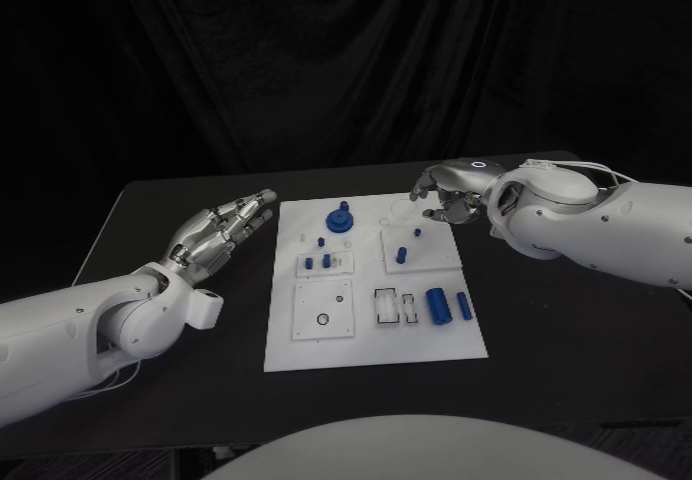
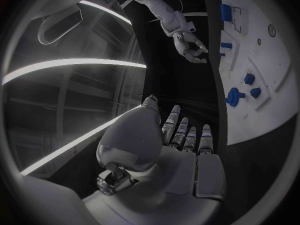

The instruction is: Assemble the parts on the task board

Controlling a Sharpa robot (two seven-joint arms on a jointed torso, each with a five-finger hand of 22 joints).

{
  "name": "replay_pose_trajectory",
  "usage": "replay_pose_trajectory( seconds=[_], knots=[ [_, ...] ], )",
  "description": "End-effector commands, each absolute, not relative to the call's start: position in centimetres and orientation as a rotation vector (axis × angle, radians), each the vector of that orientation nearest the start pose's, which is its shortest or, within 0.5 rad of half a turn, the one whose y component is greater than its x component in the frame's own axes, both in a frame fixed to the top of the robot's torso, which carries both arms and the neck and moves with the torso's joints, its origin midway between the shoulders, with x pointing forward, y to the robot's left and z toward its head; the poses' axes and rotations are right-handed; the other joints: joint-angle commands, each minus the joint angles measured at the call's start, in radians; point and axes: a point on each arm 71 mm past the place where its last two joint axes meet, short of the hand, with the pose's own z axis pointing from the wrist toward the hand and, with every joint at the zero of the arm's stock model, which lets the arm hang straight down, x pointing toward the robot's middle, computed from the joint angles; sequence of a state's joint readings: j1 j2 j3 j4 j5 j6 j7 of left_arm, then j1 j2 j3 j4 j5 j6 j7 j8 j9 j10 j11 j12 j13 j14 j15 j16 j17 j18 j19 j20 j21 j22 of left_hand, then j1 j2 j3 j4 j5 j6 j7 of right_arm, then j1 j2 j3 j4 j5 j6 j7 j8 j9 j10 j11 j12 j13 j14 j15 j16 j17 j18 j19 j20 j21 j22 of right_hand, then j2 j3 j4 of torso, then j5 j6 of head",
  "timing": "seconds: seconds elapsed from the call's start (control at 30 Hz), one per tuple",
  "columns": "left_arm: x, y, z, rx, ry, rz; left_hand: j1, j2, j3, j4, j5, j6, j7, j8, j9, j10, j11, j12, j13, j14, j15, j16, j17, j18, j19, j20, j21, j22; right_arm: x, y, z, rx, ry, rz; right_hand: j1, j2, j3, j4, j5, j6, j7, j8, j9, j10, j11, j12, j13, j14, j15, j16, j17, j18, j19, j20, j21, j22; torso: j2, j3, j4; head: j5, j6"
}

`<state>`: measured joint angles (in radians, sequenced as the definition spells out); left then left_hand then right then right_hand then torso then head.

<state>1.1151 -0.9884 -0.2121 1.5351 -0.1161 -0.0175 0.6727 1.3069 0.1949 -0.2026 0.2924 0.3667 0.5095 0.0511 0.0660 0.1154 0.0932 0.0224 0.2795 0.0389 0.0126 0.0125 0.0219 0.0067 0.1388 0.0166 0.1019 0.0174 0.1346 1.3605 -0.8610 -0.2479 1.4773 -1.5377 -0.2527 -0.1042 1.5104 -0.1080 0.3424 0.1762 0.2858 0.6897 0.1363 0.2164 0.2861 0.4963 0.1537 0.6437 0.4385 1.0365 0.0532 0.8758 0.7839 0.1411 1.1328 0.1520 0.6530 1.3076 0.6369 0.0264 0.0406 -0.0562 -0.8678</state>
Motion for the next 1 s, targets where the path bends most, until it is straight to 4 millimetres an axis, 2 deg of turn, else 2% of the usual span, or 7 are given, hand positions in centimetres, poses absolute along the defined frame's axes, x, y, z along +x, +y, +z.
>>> replay_pose_trajectory(
  seconds=[0.03, 0.23, 0.3, 0.33, 0.47, 0.77, 1.0],
  knots=[
    [42.4, 26.3, -24.1, -0.93, 1.345, -1.903, 0.005, 0.012, -0.009, 0.0, 0.002, -0.027, -0.006, -0.007, -0.008, -0.012, -0.005, -0.008, -0.002, -0.008, 0.002, -0.007, -0.002, 0.021, -0.006, 0.003, -0.002, -0.003, 49.4, -23.1, -19.6, -0.379, 1.756, 0.388, -0.007, 0.006, 0.001, -0.011, 0.0, 0.014, 0.004, -0.009, -0.004, 0.005, 0.0, -0.018, -0.014, 0.0, 0.009, 0.008, -0.002, 0.017, 0.011, 0.007, 0.015, 0.05, -0.003, -0.0196, 0.0097, -0.015, 0.024],
    [42.1, 26.2, -24.0, -0.93, 1.339, -1.92, -0.019, 0.042, -0.038, 0.001, -0.029, -0.121, -0.034, -0.023, -0.039, -0.039, -0.023, -0.031, -0.005, -0.012, -0.006, -0.021, -0.006, 0.029, -0.009, 0.001, -0.006, -0.035, 49.1, -23.4, -20.5, -0.375, 1.762, 0.393, -0.019, 0.017, 0.001, -0.03, 0.001, 0.062, 0.009, -0.044, -0.023, 0.08, 0.002, -0.095, -0.101, 0.006, 0.015, 0.0, -0.023, 0.021, 0.011, 0.016, -0.009, 0.044, -0.007, -0.0316, 0.01, -0.015, 0.039],
    [42.0, 26.1, -23.9, -0.931, 1.338, -1.921, -0.033, 0.05, -0.048, 0.0, -0.047, -0.13, -0.038, -0.023, -0.044, -0.042, -0.024, -0.032, -0.005, -0.013, -0.006, -0.022, -0.007, 0.029, -0.01, 0.002, -0.006, -0.039, 49.0, -23.6, -20.7, -0.372, 1.758, 0.397, -0.022, 0.018, 0.001, -0.03, -0.001, 0.067, 0.012, -0.049, -0.025, 0.093, 0.002, -0.102, -0.109, 0.009, 0.017, 0.001, -0.025, 0.021, 0.016, 0.017, -0.005, 0.045, -0.009, -0.042, 0.0124, -0.016, 0.044],
    [42.0, 26.1, -23.9, -0.931, 1.338, -1.921, -0.063, 0.063, -0.064, 0.0, -0.083, -0.139, -0.041, -0.024, -0.051, -0.046, -0.023, -0.032, -0.006, -0.013, -0.008, -0.022, -0.007, 0.03, -0.01, 0.001, -0.006, -0.042, 49.0, -23.6, -20.8, -0.372, 1.756, 0.399, -0.028, 0.019, 0.0, -0.028, -0.007, 0.074, 0.013, -0.055, -0.029, 0.115, 0.001, -0.11, -0.122, 0.017, 0.017, 0.005, -0.026, 0.018, 0.03, 0.018, 0.014, 0.05, -0.009, -0.0433, 0.013, -0.017, 0.049],
    [41.8, 26.0, -23.8, -0.933, 1.34, -1.925, -0.077, 0.079, -0.071, 0.001, -0.089, -0.145, -0.039, -0.024, -0.056, -0.048, -0.019, -0.028, -0.005, -0.013, -0.005, -0.022, -0.007, 0.029, -0.009, 0.002, -0.005, -0.042, 48.9, -23.8, -21.1, -0.369, 1.747, 0.408, -0.034, 0.021, 0.001, -0.027, -0.01, 0.09, 0.009, -0.063, -0.032, 0.157, -0.004, -0.116, -0.137, 0.023, 0.013, 0.007, -0.03, 0.017, 0.04, 0.016, 0.022, 0.052, -0.012, -0.0502, 0.0187, -0.027, 0.06],
    [41.7, 25.8, -23.8, -0.933, 1.342, -1.94, -0.074, 0.091, -0.072, 0.0, -0.077, -0.151, -0.037, -0.024, -0.063, -0.048, 0.0, -0.013, -0.004, -0.009, 0.026, -0.01, -0.003, 0.023, -0.003, 0.028, -0.001, -0.017, 48.7, -24.0, -22.2, -0.368, 1.755, 0.417, -0.036, 0.02, 0.004, -0.029, -0.009, 0.104, 0.008, -0.067, -0.033, 0.19, -0.01, -0.113, -0.144, 0.022, 0.008, 0.006, -0.033, 0.017, 0.041, 0.012, 0.018, 0.052, -0.018, -0.0609, 0.0274, -0.034, 0.058],
    [41.8, 25.8, -23.8, -0.933, 1.343, -1.943, -0.071, 0.092, -0.072, 0.0, -0.073, -0.152, -0.039, -0.024, -0.065, -0.047, 0.003, -0.009, -0.004, -0.007, 0.035, -0.005, -0.001, 0.023, 0.0, 0.036, 0.001, -0.007, 48.6, -24.1, -23.1, -0.369, 1.75, 0.43, -0.037, 0.021, 0.01, -0.029, -0.01, 0.115, 0.012, -0.071, -0.033, 0.224, -0.013, -0.111, -0.151, 0.028, 0.007, 0.009, -0.036, 0.014, 0.051, 0.009, 0.031, 0.056, -0.021, -0.0639, 0.0245, -0.03, 0.052]
  ],
)
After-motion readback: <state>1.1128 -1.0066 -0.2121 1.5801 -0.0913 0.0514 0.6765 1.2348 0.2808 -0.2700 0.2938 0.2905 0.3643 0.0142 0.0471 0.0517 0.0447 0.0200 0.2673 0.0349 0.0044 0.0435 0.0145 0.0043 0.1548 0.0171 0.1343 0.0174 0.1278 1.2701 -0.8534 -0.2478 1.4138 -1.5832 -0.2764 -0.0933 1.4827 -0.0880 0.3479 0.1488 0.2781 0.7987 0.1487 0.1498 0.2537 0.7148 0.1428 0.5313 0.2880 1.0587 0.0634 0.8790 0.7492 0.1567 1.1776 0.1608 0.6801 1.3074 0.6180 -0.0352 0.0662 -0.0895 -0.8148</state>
